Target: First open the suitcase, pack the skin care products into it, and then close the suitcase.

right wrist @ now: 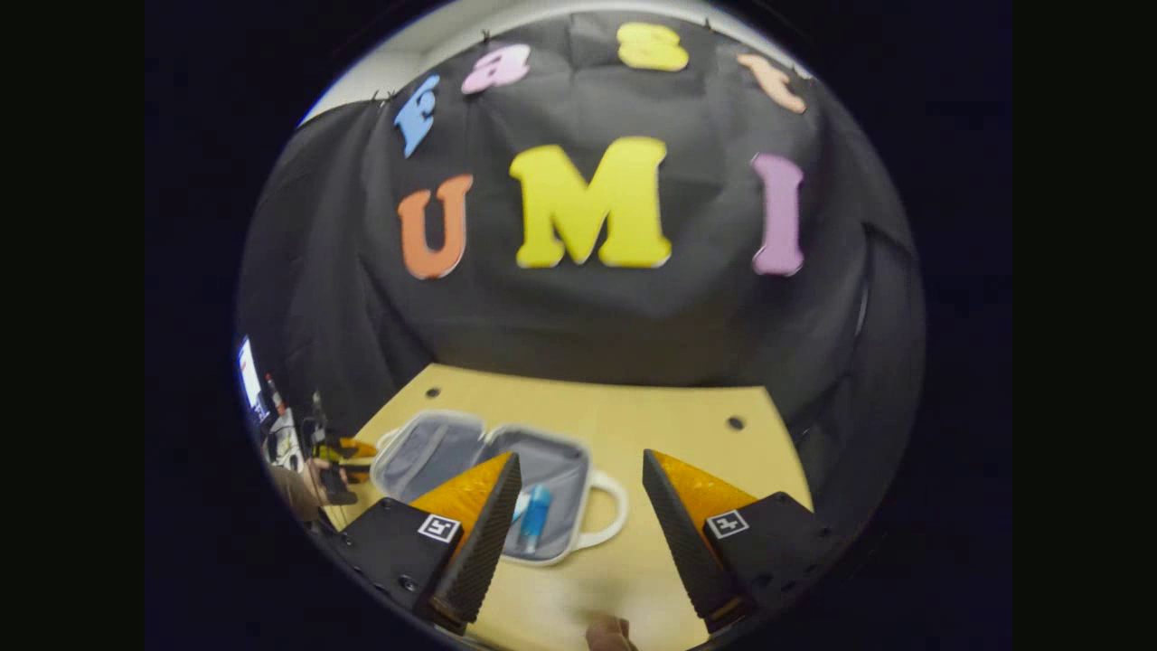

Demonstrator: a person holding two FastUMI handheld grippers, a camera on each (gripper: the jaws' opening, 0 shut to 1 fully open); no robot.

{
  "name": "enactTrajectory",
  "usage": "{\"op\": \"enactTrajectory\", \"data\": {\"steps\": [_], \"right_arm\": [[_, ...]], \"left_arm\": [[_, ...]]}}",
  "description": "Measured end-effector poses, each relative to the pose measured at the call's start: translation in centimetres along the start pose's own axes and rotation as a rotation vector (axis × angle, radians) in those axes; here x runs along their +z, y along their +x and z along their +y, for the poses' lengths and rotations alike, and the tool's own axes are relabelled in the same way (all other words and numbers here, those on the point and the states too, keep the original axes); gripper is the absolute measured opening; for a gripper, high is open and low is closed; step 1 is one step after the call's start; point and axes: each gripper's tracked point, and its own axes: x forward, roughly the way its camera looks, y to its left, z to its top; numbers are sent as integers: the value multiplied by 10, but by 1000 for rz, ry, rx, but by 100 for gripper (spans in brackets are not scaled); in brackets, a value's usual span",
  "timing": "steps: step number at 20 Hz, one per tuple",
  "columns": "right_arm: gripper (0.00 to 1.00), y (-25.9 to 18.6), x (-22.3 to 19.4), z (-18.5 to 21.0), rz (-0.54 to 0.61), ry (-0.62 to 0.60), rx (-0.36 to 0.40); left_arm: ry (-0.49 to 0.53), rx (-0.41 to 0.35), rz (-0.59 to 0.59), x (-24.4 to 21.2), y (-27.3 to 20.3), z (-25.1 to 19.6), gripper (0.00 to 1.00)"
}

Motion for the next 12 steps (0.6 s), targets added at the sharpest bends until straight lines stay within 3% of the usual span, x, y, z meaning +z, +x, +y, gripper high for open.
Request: {"op": "enactTrajectory", "data": {"steps": [2, 3, 6, 7, 9, 12], "right_arm": [[80, -39, 28, -26, -128, -42, -108], [76, -55, 29, -30, -160, -68, -133], [80, -85, 26, -37, -180, -128, -153], [80, -88, 26, -45, -181, -147, -167], [77, -95, 22, -53, -174, -146, -181], [80, -96, 14, -66, -160, -119, -180]], "left_arm": [[-12, -17, 12, -3, 6, -2, 59], [-15, -21, 25, -7, 9, -3, 55], [-52, -41, 23, -9, 18, -10, 45], [-76, -40, 11, -7, 16, -13, 27], [-103, -17, -12, -9, 16, -12, 19], [-76, 33, -12, -12, 14, -13, 17]]}}
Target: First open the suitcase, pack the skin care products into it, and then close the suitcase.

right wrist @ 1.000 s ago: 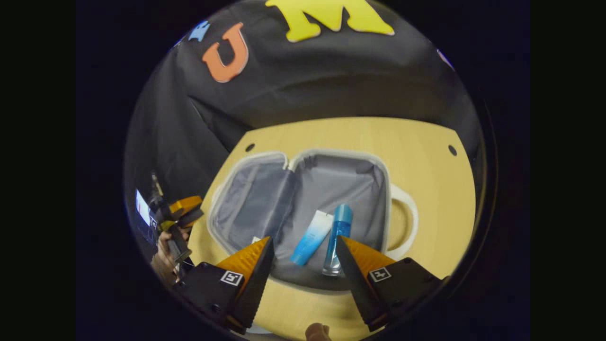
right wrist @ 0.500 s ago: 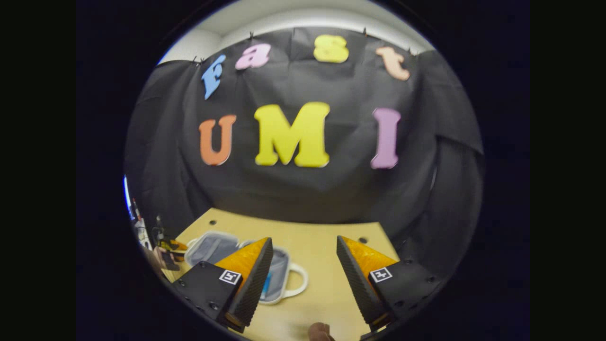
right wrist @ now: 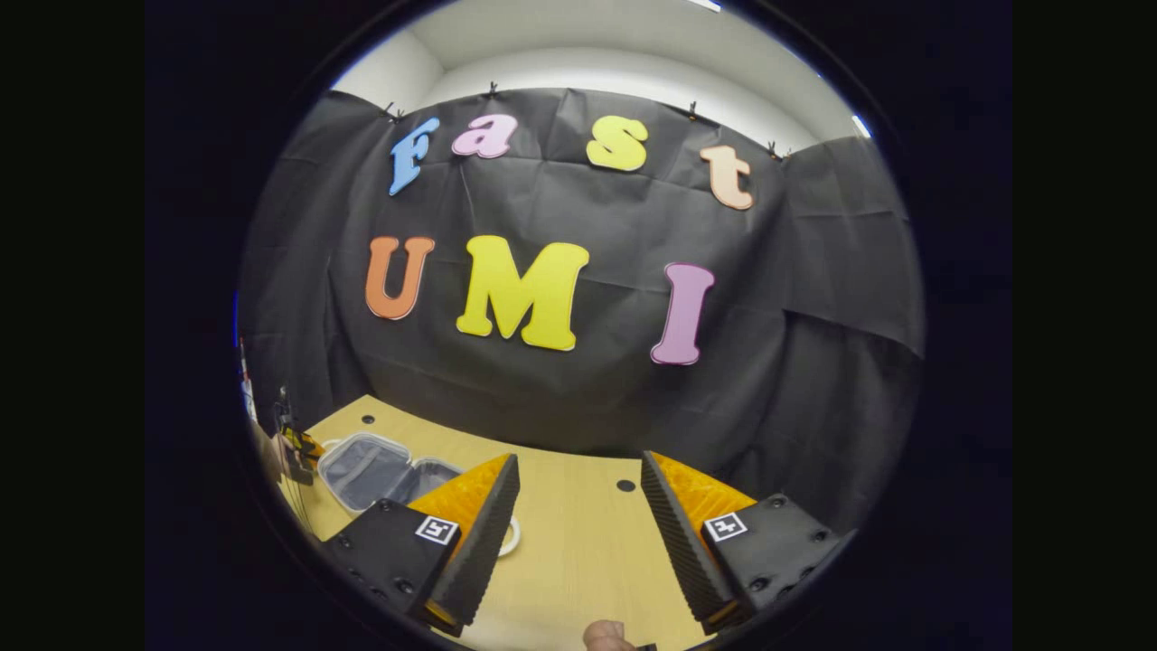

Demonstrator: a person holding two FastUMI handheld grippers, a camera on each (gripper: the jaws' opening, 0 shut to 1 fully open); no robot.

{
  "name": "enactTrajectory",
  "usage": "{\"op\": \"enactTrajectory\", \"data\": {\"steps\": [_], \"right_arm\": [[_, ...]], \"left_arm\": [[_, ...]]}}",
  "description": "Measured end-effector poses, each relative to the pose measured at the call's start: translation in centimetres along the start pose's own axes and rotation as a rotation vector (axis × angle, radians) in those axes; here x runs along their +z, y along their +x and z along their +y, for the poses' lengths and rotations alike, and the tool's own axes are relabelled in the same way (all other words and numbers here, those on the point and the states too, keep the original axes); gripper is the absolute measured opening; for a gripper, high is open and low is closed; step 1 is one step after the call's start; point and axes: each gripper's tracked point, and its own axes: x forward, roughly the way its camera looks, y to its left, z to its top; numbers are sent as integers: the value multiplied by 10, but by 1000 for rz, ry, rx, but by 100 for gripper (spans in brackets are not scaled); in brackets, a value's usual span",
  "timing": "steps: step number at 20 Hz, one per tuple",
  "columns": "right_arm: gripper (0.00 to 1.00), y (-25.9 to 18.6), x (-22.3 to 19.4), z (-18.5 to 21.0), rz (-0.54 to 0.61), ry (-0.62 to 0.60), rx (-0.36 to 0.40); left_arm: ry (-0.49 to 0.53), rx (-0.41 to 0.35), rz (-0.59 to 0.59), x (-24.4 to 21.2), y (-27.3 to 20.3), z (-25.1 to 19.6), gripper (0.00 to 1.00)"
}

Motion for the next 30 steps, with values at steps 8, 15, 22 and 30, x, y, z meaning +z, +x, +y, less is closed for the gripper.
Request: {"op": "enactTrajectory", "data": {"steps": [8, 15, 22, 30], "right_arm": [[80, 15, -9, -31, 10, 4, 29], [80, 29, -17, -36, 24, -17, 133], [80, 44, -15, -41, 10, 4, 194], [80, 47, -29, -26, 36, -5, 268]], "left_arm": [[245, 90, -74, 11, -26, -41, 9], [609, 109, -217, 6, -62, -114, 6], [982, 63, -316, -41, -93, -206, 5], [1392, 88, -344, -127, -93, -269, 4]]}}
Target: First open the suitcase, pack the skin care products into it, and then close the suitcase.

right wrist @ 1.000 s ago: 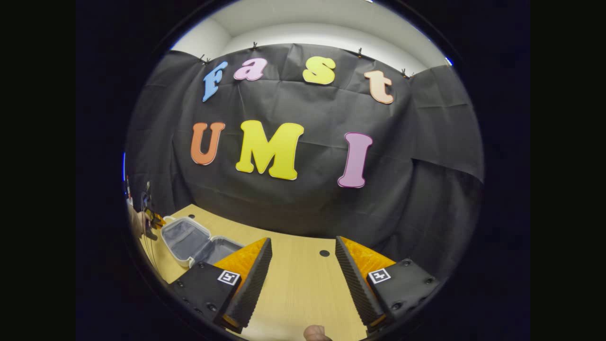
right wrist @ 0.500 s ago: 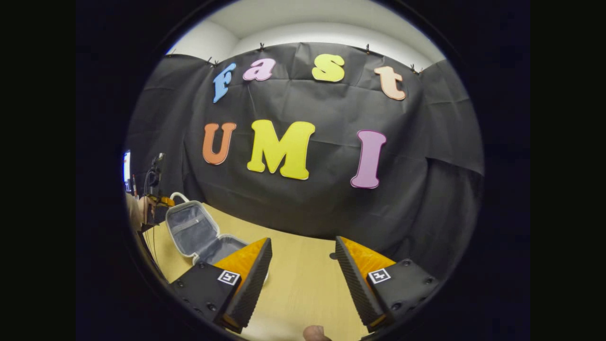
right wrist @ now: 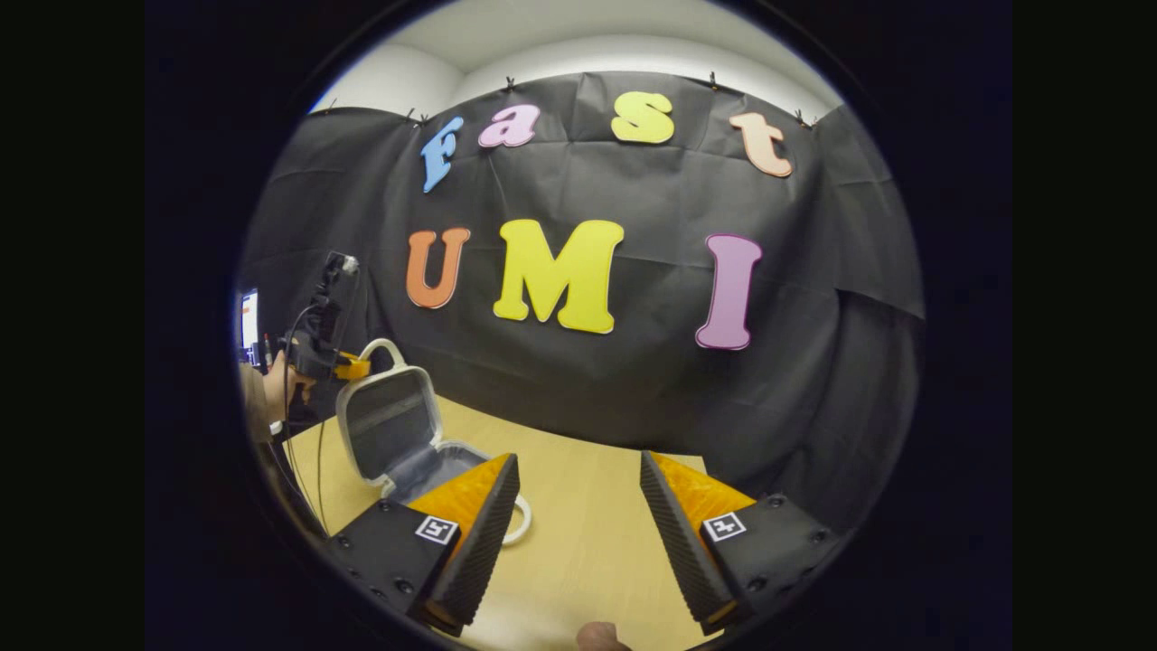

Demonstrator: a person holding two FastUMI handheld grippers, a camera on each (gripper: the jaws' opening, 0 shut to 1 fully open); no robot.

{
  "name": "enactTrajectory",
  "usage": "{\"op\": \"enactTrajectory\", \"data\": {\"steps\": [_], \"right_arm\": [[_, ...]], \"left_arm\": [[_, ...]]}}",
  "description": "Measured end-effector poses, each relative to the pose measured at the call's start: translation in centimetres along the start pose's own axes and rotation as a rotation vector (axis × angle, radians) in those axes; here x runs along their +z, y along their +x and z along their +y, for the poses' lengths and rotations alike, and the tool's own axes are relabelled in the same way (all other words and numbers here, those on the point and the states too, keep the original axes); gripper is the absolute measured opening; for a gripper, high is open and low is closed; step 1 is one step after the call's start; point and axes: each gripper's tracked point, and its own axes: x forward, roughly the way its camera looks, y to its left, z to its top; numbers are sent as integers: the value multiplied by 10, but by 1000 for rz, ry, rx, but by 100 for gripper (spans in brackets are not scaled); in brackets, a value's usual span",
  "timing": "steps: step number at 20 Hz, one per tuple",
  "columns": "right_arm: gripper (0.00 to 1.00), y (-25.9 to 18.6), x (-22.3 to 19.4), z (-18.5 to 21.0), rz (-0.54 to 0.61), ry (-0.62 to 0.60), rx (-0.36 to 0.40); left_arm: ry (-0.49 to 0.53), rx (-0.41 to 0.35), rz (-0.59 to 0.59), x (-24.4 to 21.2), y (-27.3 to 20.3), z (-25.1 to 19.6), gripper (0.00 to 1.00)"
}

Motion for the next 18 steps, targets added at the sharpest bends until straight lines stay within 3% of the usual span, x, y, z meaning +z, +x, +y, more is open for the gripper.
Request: {"op": "enactTrajectory", "data": {"steps": [6, 10, 18], "right_arm": [[80, -6, -16, -10, 31, 8, 0], [80, -8, -24, -20, 53, 14, -6], [80, -19, -40, -49, 74, 20, -42]], "left_arm": [[148, -69, -16, 17, -7, -78, 4], [265, -169, -5, 11, -2, -143, 4], [432, -331, 126, -48, 6, -242, 4]]}}
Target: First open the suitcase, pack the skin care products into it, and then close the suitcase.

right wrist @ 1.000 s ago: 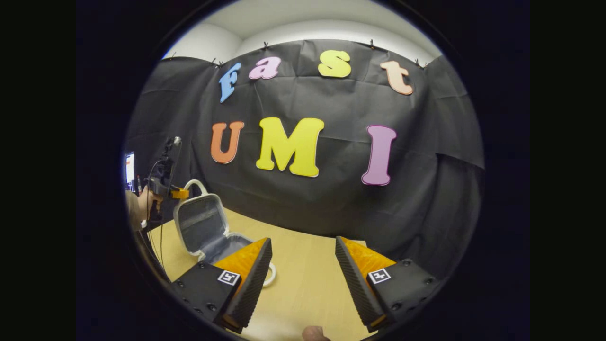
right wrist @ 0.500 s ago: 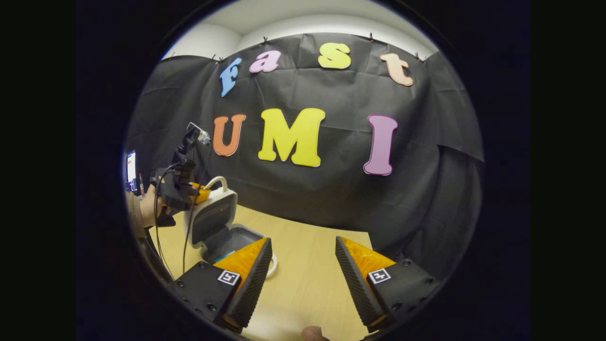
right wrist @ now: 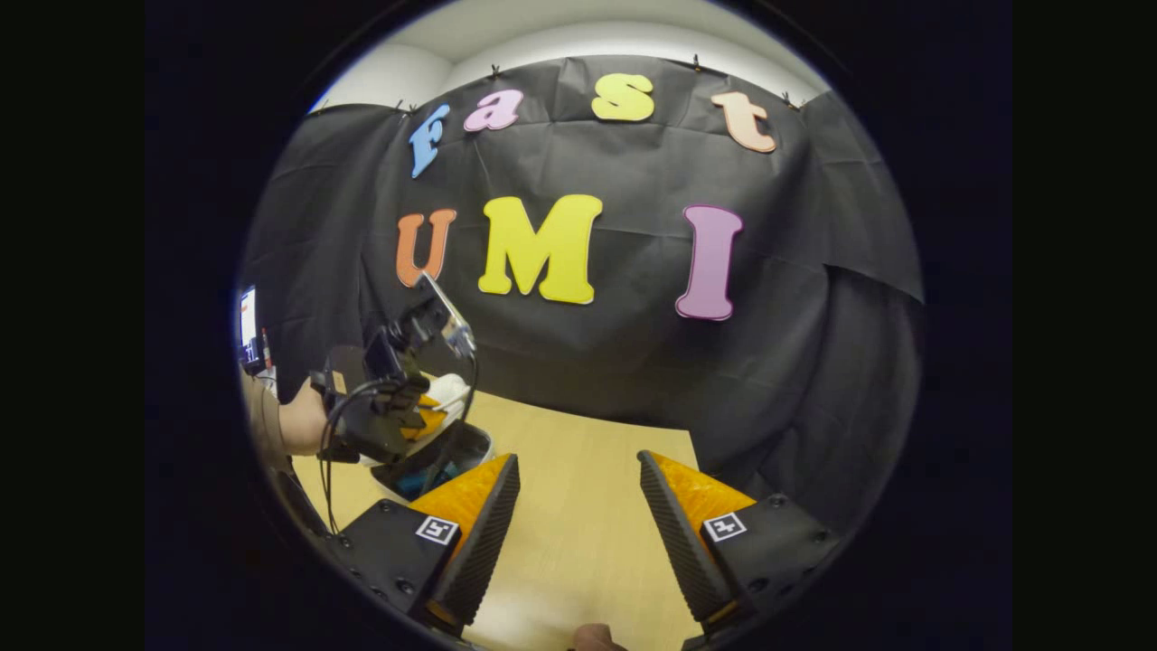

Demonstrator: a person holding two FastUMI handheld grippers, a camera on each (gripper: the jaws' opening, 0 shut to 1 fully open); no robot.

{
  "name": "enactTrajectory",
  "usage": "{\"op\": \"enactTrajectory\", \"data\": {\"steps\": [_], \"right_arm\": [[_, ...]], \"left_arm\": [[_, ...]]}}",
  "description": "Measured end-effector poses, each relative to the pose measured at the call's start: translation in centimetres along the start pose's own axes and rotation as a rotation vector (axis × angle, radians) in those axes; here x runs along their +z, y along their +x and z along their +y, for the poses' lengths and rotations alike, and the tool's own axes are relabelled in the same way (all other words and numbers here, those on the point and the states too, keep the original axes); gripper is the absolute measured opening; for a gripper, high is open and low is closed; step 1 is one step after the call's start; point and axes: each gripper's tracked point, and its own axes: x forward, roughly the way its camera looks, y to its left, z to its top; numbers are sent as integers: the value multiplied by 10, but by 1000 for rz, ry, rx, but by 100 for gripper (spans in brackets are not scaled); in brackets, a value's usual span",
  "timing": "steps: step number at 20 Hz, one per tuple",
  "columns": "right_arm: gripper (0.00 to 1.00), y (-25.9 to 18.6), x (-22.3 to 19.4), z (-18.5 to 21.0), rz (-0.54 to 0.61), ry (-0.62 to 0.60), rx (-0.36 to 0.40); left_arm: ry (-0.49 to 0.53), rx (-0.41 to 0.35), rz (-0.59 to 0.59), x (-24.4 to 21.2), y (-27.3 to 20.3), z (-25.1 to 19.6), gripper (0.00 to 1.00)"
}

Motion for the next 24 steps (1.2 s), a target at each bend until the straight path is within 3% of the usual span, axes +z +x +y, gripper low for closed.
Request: {"op": "enactTrajectory", "data": {"steps": [6, 10, 12, 13, 16, 19, 21, 24], "right_arm": [[80, -4, -15, -27, 29, 37, -61], [80, -6, -20, -33, 39, 69, -80], [80, -4, -20, -34, 36, 77, -90], [80, -3, -20, -35, 35, 76, -97], [80, 3, -13, -37, 21, 73, -117], [79, 11, 2, -42, -6, 74, -156], [79, 18, 15, -41, -30, 69, -178], [79, 27, 36, -29, -68, 46, -188]], "left_arm": [[103, -73, 121, -29, 32, -47, 5], [107, -93, 129, -36, 41, -64, 13], [54, -119, 126, -37, 41, -69, 23], [28, -118, 112, -33, 40, -67, 34], [-49, -77, 48, -17, 23, -62, 52], [-232, -36, -6, 3, 6, -53, 97], [-340, 15, -56, 13, -8, -38, 99], [-417, 137, -141, 29, -32, -1, 99]]}}
